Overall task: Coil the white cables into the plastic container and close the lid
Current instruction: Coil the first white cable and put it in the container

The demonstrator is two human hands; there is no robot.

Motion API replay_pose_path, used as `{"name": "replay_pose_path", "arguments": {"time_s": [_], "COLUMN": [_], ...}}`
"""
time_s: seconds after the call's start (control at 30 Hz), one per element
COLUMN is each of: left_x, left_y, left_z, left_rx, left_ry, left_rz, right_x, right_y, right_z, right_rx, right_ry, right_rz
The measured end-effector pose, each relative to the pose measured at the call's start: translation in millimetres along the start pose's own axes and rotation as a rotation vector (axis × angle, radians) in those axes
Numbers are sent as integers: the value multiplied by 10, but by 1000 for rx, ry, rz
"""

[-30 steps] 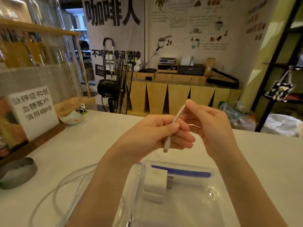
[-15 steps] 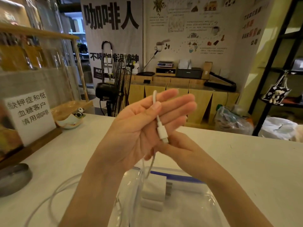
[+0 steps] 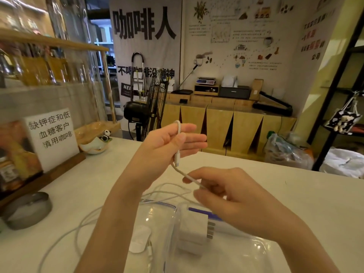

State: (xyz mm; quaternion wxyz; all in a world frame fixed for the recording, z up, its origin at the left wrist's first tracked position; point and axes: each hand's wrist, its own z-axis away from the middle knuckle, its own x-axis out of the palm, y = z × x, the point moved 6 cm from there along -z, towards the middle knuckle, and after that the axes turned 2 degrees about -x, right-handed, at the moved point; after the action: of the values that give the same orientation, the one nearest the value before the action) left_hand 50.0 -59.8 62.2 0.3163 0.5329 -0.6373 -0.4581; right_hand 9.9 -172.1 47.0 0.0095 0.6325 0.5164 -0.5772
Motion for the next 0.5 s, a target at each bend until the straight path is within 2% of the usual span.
{"name": "replay_pose_path", "arguments": {"time_s": [0.1, 0.17, 0.23, 0.33, 0.43, 0.5], "left_x": [54, 151, 252, 370, 437, 462], "left_y": [-18, -64, -104, -126, -119, -80], "left_z": [7, 20, 38, 68, 87, 100], "left_rx": [-2, -48, -123, -211, -218, -202], "left_ry": [-49, -133, -235, -368, -435, -478], "left_rz": [-247, -306, -187, 142, 255, 326], "right_x": [-161, -259, -352, -485, -582, -632], "right_y": [-69, -119, -116, -84, -25, 69], "right_z": [12, 24, 41, 82, 100, 104], "right_rx": [-111, -227, -283, -331, -333, -253], "right_ry": [178, 289, 392, 518, 608, 668], "right_rz": [66, 165, 228, 190, 68, -120]}}
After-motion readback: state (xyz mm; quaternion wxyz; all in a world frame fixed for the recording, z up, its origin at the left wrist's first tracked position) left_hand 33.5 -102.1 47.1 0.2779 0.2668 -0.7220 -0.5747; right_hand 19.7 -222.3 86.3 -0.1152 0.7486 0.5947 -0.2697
